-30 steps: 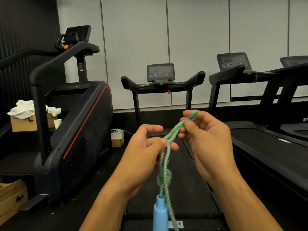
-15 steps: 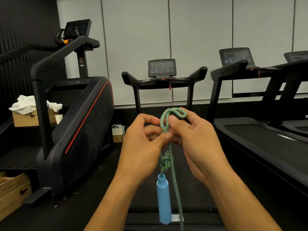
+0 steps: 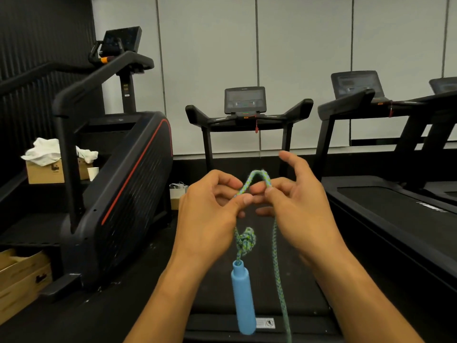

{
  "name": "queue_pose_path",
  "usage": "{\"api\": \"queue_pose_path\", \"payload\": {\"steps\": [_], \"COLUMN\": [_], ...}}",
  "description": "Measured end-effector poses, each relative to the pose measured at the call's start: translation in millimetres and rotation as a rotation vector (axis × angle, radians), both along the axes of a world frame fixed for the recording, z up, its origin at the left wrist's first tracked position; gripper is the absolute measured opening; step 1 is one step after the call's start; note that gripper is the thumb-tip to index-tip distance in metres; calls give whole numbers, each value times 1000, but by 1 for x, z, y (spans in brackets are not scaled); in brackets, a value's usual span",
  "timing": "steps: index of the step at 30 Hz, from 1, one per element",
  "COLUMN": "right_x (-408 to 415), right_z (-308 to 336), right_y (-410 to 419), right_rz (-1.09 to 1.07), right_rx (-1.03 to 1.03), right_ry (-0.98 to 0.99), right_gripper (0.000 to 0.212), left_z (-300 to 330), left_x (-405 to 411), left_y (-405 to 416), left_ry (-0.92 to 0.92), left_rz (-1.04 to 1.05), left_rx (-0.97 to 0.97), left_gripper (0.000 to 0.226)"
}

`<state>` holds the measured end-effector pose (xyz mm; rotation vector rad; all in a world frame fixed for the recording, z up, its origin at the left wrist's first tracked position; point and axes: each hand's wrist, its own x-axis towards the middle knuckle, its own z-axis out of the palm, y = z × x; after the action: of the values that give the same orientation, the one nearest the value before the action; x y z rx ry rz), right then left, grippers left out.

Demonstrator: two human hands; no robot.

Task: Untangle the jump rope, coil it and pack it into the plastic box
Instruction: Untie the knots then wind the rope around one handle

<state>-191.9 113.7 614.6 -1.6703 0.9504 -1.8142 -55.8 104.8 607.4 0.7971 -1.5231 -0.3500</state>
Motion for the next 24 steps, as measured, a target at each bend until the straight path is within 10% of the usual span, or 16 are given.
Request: {"api": "queue_pose_path", "payload": {"steps": [11, 17, 24], "right_x": [-17, -17, -9], "right_z": [6, 6, 3], "right_y": [2, 3, 5], "right_rz": [69, 85, 157], "right_rx": [30, 121, 75], "right_ry": [-100, -82, 56], "right_gripper": [22, 45, 22], "left_z": [3, 2, 1], "left_x": [3, 3, 3], "left_y": [-4, -2, 1], "left_ry": [155, 195, 84], "left_rz": [-14, -112, -110], "left_rx": [6, 33, 1], "left_gripper": [16, 13, 14]}}
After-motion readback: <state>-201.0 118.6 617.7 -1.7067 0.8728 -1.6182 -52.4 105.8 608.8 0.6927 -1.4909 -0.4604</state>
